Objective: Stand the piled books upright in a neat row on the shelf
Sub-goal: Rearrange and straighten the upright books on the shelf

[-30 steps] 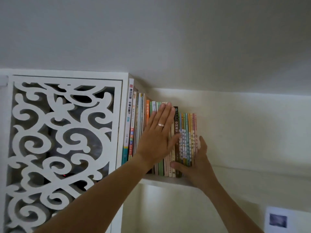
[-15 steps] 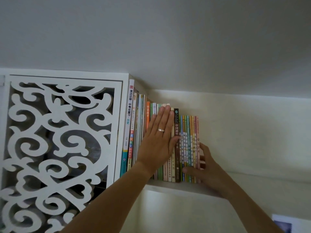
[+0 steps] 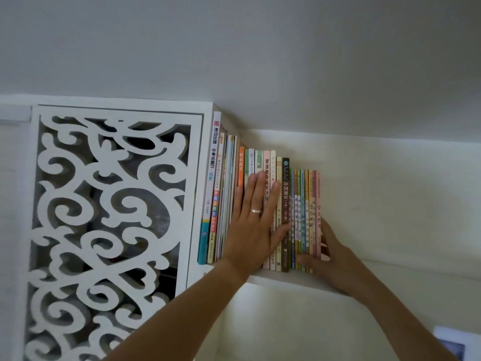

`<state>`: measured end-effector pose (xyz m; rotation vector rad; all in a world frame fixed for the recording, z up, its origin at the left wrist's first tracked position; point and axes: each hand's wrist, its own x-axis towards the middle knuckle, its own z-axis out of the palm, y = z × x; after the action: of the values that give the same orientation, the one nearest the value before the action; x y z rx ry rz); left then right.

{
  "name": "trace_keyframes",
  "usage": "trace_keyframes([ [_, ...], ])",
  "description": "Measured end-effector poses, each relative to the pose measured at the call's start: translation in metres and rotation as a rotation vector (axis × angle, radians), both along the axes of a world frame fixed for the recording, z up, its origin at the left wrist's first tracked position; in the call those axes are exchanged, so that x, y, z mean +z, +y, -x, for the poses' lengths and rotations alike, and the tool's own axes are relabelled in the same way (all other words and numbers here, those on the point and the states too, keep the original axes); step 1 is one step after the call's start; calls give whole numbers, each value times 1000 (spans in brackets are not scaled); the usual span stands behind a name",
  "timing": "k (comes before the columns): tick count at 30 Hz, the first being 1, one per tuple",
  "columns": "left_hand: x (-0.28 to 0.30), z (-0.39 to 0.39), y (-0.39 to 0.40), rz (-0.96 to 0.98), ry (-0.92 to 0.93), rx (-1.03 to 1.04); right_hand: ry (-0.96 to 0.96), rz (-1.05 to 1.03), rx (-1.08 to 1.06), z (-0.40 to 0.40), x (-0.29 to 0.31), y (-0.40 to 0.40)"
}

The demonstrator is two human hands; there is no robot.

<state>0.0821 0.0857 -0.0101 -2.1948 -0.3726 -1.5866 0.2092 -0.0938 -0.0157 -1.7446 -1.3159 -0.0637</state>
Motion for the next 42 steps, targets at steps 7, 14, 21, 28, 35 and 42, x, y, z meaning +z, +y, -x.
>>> trace_keyframes([
  [7,-1,2,-1,-8,25,37,-59,70,-69,-7,-1,-1],
  [14,-1,5,1,-13,38,-61,-112,101,-132,-12,-4,-4],
  [21,-13,18,4,69,-71,-46,-215,92,-55,-2,-1,-4],
  [28,-14,22,8,65,-66,-145,-131,22,7,16,-6,13],
  [35,-17,17,5,94,-71,-62,-109,-50,-97,17,-12,24],
  [42,-18,16,4,70,-73,-20,-124,-125,-190,30,-13,34],
])
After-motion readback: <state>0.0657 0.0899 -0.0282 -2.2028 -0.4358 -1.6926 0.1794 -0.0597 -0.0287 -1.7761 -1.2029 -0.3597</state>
